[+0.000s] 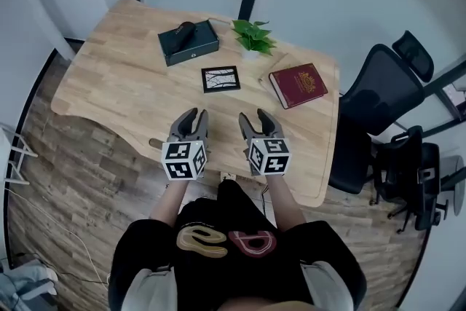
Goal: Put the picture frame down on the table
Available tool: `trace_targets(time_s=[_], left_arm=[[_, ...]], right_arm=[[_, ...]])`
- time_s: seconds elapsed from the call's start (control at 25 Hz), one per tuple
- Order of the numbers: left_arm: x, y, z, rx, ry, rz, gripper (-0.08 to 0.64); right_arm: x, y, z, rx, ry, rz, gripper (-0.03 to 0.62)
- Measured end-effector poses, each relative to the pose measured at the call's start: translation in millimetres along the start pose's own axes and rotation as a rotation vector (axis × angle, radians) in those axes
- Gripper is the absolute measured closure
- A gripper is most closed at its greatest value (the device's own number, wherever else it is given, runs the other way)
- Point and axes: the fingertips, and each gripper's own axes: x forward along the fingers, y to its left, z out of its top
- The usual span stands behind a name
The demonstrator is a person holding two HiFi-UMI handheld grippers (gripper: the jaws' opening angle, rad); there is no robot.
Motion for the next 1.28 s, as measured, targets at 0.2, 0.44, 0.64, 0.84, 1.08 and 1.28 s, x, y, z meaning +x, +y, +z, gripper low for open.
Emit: trace_targets(time_s=[0.2, 0.44, 0.64, 0.84, 1.08, 1.28], left_arm=[[-17, -10, 0, 0.032, -0.013, -0.013, 0.496], [-33, -15, -9, 0.019, -0.003, 0.025, 0.516], [-44, -30, -14, 0.022, -0.007, -0.011, 0.522], [-51, -42, -11, 0.022, -0.032, -0.049, 0.526], [-58, -42, -13, 0.031, -0.038, -0.042, 0.528], [-55, -41, -14, 0.033, -0.029, -0.042, 0.528]], right_arm=[[-24, 4, -2, -0.028, -0.034, -0.011, 0.413], [-46, 13, -6, -0.054, -0.071, -0.003, 0.473], [-63, 19, -7, -0.058, -0.102, -0.001, 0.54], [-73, 21, -9, -0.078, -0.107, -0.009, 0.569], [-82, 18, -12, -0.116, -0.102, -0.049, 0.581], [-79, 16, -16, -0.114, -0.086, -0.045, 0.583]])
